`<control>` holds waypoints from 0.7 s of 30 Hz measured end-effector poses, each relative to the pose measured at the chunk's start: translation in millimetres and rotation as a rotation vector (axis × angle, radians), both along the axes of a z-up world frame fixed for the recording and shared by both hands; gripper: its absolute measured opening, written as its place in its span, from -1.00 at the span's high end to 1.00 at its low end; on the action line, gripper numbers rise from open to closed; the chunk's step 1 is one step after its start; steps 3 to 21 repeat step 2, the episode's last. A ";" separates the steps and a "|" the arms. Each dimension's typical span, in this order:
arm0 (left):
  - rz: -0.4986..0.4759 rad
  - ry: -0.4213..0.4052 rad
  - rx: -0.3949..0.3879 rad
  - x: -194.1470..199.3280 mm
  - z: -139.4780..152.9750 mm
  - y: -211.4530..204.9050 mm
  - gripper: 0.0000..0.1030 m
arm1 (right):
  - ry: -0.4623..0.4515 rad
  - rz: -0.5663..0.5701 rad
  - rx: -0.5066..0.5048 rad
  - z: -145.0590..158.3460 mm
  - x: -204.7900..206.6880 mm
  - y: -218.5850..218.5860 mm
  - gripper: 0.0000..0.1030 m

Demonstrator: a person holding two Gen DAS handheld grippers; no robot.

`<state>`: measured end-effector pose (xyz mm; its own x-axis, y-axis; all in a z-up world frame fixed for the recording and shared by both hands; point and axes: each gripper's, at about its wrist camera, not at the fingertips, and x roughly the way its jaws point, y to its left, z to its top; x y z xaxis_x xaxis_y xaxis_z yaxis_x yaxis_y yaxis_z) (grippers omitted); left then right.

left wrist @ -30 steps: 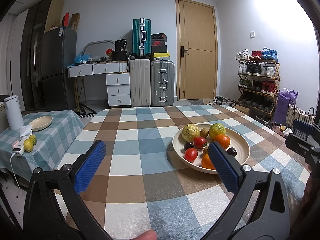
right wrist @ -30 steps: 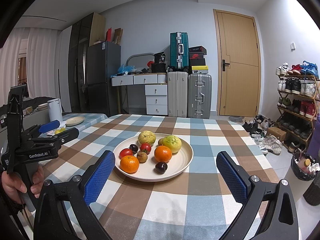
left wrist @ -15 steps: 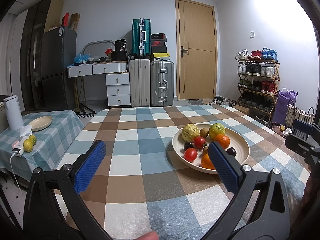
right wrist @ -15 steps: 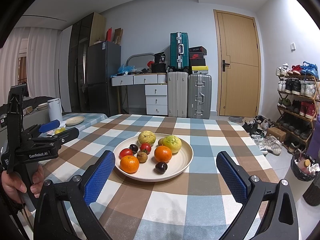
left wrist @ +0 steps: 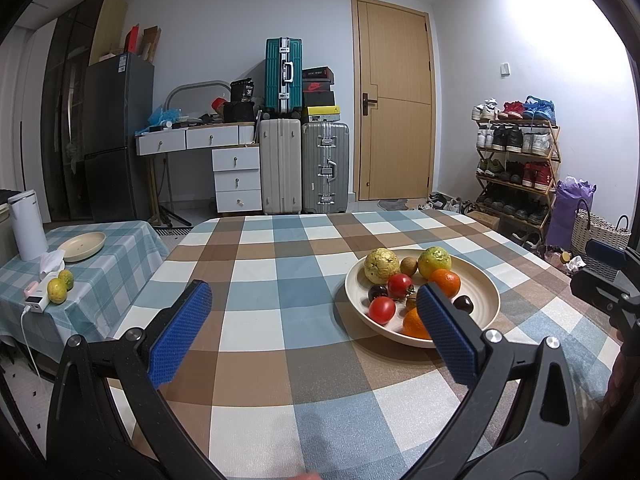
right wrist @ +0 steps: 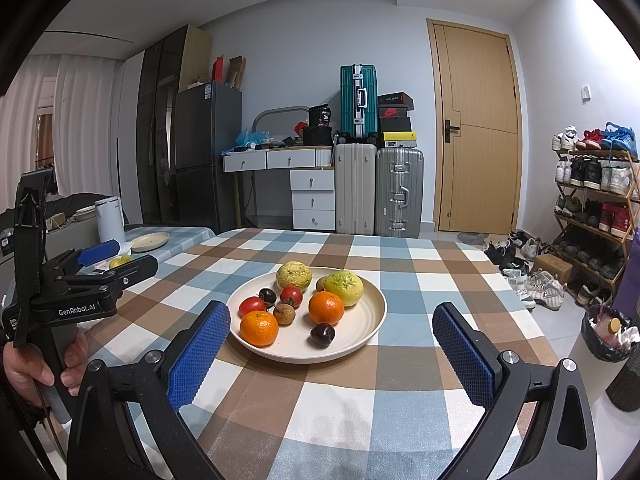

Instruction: Organize fruits

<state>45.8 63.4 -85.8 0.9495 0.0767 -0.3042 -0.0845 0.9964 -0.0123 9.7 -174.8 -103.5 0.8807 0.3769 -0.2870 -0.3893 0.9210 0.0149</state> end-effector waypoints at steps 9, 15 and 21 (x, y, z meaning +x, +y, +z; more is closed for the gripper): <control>0.000 0.001 0.000 0.0 -0.1 0.0 -0.98 | 0.000 0.000 0.001 0.0 0.0 -0.1 -1.00; 0.000 0.001 0.000 0.0 -0.1 0.0 -0.98 | 0.000 0.000 0.001 0.0 0.0 -0.1 -1.00; 0.000 0.001 0.000 0.0 -0.1 0.0 -0.98 | 0.000 0.000 0.001 0.0 0.0 -0.1 -1.00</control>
